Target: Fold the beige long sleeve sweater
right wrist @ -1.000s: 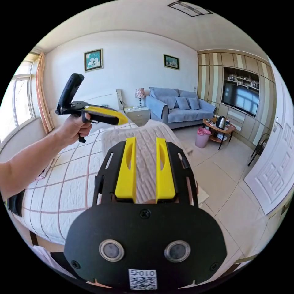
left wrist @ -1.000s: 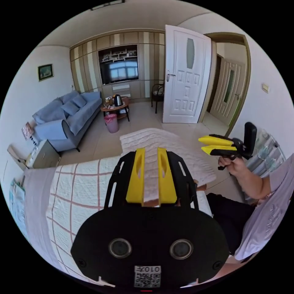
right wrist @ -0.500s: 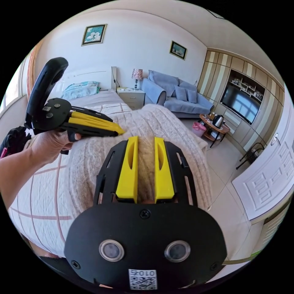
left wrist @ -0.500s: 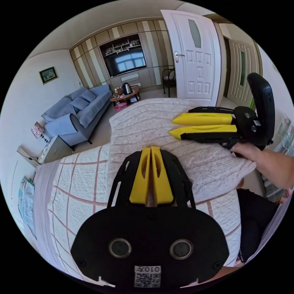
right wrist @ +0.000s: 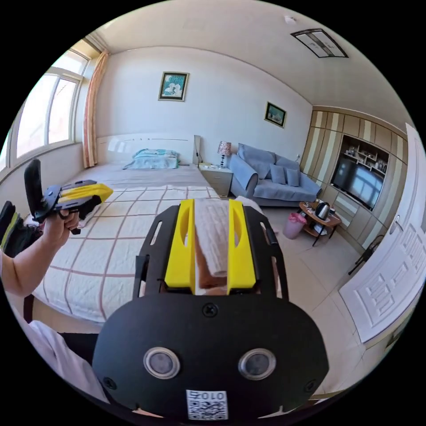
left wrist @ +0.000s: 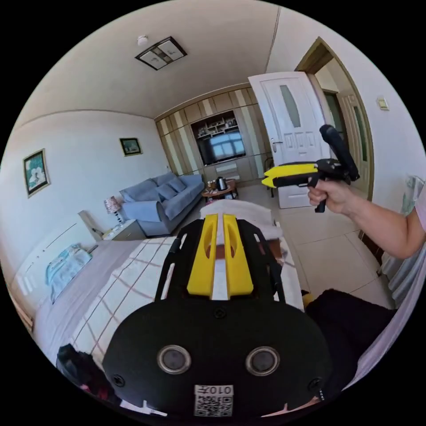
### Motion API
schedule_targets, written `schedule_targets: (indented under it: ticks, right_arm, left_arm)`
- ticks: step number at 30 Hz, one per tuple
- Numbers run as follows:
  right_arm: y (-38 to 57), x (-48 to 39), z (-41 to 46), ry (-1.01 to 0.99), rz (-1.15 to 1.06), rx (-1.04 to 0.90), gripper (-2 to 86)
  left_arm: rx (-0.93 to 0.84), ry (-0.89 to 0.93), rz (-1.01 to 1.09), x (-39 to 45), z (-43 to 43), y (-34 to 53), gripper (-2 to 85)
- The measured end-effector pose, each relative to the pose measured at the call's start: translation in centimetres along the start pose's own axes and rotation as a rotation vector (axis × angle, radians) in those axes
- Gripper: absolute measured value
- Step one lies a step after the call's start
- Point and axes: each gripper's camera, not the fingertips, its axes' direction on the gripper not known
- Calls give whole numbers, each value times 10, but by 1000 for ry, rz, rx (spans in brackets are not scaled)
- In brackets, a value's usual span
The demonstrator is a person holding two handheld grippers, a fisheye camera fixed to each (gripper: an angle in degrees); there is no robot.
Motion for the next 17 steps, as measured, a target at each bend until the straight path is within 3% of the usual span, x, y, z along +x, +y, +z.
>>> schedule_targets:
  ticks: [3, 6, 9, 13, 17]
  right_arm:
    - [44, -49, -27, -176, -1, -12, 107]
    - [83, -109, -28, -335, 4, -58, 99]
    - [97, -170, -30, -462, -33, -75, 92]
    - [76, -240, -43, -634, -158, -83, 93]
    - [53, -280, -63, -721, -244, -84, 91]
  left_arm:
    - [-164, -175, 3, 36, -103, 89, 2]
    - [-385, -222, -150, 52, -196, 177, 8]
    - [-556, -431, -313, 60, -297, 243, 36]
    - [-610, -764, -604, 63, -424, 309, 98]
    - [-706, -950, -731, 60, -481, 359, 127]
